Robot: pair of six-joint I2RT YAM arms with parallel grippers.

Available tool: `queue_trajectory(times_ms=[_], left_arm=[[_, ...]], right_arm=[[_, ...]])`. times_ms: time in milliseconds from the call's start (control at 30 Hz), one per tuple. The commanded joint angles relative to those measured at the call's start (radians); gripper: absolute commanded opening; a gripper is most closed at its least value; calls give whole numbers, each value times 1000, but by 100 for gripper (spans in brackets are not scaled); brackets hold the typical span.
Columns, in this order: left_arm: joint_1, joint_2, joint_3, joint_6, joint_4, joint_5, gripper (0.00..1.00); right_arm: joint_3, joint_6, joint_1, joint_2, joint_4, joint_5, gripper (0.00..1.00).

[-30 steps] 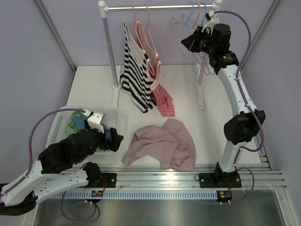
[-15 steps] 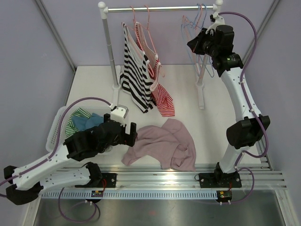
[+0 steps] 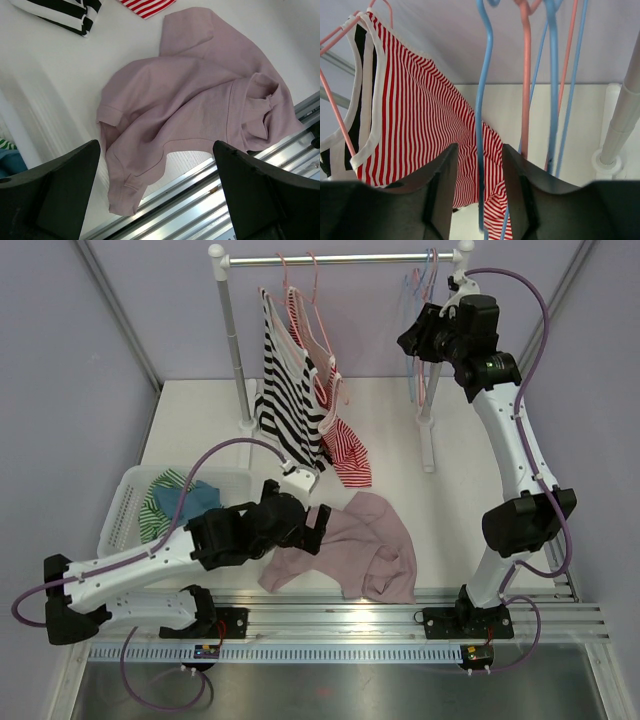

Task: Remove the tank top from the hanger

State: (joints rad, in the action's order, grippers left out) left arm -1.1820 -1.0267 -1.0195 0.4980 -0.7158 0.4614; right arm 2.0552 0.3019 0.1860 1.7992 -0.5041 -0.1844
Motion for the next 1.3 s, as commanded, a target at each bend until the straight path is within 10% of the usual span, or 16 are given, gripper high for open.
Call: queue_trajectory(times_ms=[0, 100, 233, 900, 967, 1133, 1267], left_arm=[[-8, -64, -59, -10, 75, -23, 99], [-10, -117, -47, -30, 111, -50, 99], [-10, -208, -19, -59, 211, -105, 99], [-10, -800, -38, 13, 519, -207, 97], [-10, -822, -8, 25, 565, -243, 87], [-14, -813, 47, 57, 562, -241, 2], [-15, -655, 79, 79, 485, -172, 0]], right_arm=[[33, -4, -8, -93, -27, -55, 52], [25, -24, -7, -145, -57, -104, 62], [-51, -60, -8, -254, -117, -168, 100], [-624, -52, -8, -1035, -59, -414, 100], [-626, -56, -8, -1064, -65, -417, 99], [-632, -69, -7, -1097, -76, -412, 100], [-647, -64, -7, -1121, -65, -411, 99]])
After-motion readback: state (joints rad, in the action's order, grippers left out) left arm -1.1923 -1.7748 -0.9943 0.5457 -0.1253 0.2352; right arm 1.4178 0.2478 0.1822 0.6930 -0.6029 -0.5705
